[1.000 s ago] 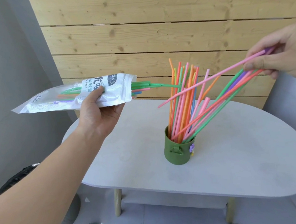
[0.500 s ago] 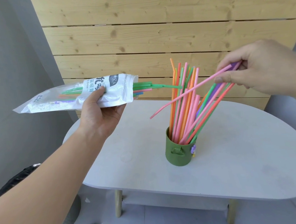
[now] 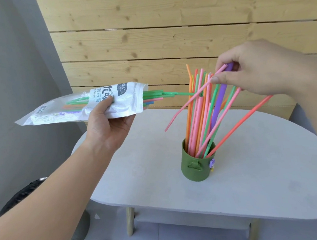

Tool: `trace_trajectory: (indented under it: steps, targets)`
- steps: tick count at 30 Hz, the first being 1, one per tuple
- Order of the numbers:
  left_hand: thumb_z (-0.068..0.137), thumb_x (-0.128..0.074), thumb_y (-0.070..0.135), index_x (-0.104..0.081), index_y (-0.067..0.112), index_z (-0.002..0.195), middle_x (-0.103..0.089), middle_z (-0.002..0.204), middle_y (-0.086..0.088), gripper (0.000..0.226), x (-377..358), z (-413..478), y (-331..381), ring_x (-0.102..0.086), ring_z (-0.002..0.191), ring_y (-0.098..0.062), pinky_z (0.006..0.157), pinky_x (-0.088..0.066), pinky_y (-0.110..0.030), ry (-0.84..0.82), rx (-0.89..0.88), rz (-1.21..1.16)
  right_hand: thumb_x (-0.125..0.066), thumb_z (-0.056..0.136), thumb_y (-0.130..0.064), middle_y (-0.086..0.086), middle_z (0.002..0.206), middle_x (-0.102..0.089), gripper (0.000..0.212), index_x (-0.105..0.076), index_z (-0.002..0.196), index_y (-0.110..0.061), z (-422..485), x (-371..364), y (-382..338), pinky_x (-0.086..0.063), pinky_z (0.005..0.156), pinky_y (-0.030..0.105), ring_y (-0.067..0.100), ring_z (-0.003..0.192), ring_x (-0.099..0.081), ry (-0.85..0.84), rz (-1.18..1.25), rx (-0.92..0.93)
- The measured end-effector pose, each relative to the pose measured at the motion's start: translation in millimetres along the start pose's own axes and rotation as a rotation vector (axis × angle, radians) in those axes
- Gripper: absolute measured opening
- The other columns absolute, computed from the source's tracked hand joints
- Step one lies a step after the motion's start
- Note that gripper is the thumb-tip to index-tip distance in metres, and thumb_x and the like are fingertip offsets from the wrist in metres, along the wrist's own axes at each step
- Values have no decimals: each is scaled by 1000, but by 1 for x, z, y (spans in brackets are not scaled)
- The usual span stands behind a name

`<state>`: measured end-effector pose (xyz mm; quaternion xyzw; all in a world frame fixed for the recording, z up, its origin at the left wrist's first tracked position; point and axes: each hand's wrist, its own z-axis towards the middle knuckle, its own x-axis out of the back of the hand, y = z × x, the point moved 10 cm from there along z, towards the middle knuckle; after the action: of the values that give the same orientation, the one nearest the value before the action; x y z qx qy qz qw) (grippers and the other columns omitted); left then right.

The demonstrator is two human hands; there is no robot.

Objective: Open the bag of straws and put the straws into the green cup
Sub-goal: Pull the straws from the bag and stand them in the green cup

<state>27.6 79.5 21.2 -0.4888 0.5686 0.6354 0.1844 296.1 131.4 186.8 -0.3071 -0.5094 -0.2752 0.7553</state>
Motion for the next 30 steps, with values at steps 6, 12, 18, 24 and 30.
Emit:
trace_trajectory:
  steps: [6,12,18,24,30]
  targets:
    - [104,-59,8,-67,5,119,-77,128,-15,17,2,0,1,-76,116,-33,74,-66,-46,11,-2,12,-57,98,-43,6,63,-56,32,-62,80,-16,-4,-4,-3,-30,51,34,21,62,-49,29,-39,-5]
    - [103,-59,9,-66,6,122,-75,131,-15,20,4,2,3,-75,118,-33,95,-63,-49,8,-11,14,-58,97,-43,8,67,-64,30,-63,82,-18,-8,5,2,-52,61,40,24,62,-68,42,8,-2]
    - [104,-59,8,-66,6,123,-76,130,-14,21,0,1,1,-75,119,-33,98,-61,-55,-10,-7,-8,-62,94,-43,7,68,-66,23,-65,81,-24,-10,2,15,-56,63,45,23,57,-69,42,114,-17]
    - [104,-59,9,-66,6,120,-75,132,-15,18,-1,1,0,-75,118,-33,103,-58,-55,-13,-6,4,-64,92,-45,8,71,-66,26,-68,81,-21,-12,-12,19,-46,59,39,29,65,-57,-20,128,14]
    - [104,-58,9,-66,6,119,-75,132,-15,17,-1,-2,-2,-75,118,-33,83,-66,-51,-3,6,8,-70,87,-44,-5,67,-71,17,-72,77,-31,-12,-14,22,-56,66,42,23,72,-70,-26,264,18]
